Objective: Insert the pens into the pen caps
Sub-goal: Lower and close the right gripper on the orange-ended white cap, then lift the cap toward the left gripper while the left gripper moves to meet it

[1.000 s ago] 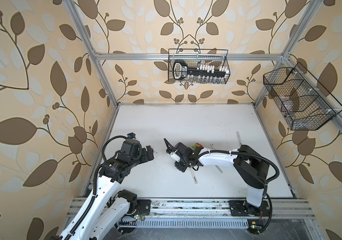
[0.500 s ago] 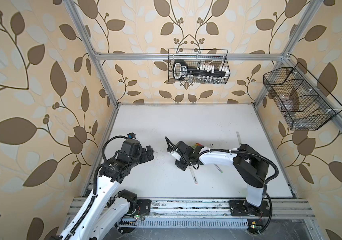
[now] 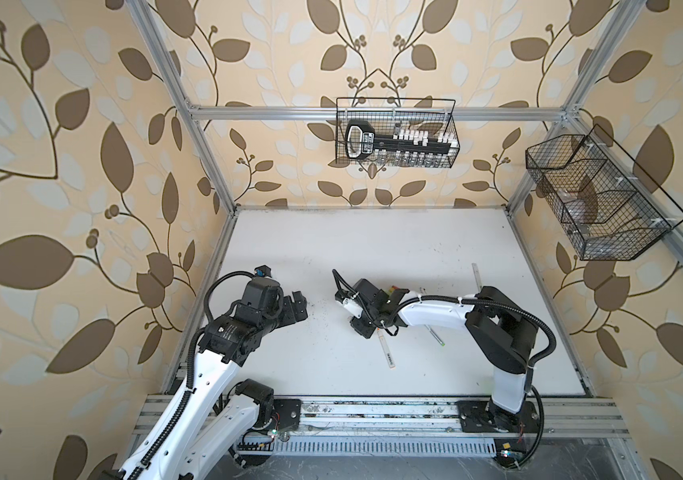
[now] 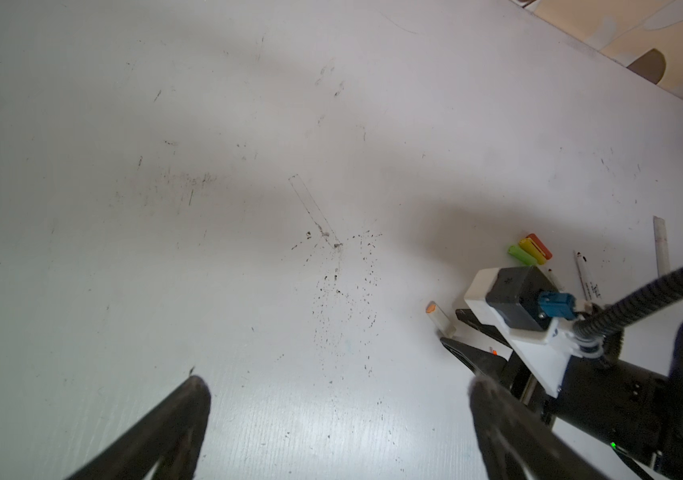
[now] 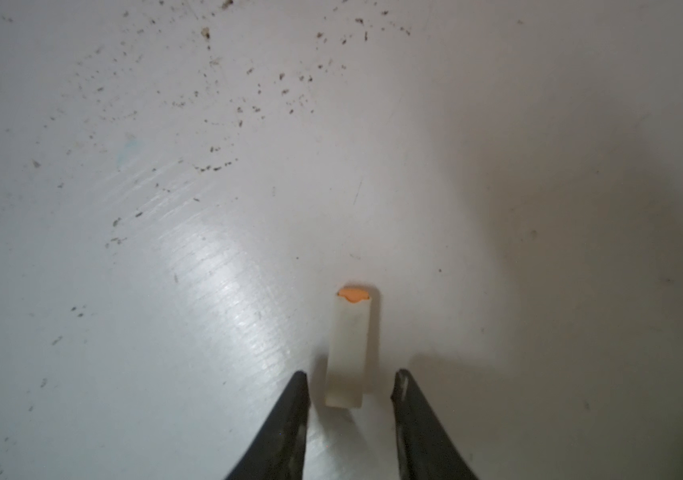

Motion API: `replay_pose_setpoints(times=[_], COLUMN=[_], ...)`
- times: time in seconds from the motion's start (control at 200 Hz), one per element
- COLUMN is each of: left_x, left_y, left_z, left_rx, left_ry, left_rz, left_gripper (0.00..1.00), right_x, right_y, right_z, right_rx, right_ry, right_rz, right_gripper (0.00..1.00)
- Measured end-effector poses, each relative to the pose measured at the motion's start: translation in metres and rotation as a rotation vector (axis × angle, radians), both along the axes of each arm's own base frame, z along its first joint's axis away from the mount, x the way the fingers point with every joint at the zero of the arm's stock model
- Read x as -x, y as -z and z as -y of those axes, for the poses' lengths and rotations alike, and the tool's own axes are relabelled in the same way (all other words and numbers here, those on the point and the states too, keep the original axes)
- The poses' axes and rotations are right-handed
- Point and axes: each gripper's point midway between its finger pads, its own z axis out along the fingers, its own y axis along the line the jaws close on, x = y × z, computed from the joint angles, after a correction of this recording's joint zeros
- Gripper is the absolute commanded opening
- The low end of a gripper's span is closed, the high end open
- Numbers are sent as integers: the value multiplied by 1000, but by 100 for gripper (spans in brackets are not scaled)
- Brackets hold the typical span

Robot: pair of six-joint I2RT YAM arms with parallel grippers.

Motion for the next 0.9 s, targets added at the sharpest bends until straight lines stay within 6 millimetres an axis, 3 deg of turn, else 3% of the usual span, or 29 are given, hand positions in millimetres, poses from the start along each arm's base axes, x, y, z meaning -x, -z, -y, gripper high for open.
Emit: replay_pose_setpoints(times=[0.185, 0.54, 0.9], left_x=[0, 0, -5], left_y=[0, 3, 7], left_z=[0, 7, 30], left_rx=[0, 21, 132], left_ry=[1, 25, 85], left_rz=[-2, -22, -25], left_gripper=[99, 99, 99], right_x=[1, 1, 3], right_y=[4, 4, 3], right_z=[-1, -3, -7], right_rx=[0, -7, -15], right_ry=[-8, -17, -18], right_rz=[-8, -7, -5], right_gripper=[35, 25, 20])
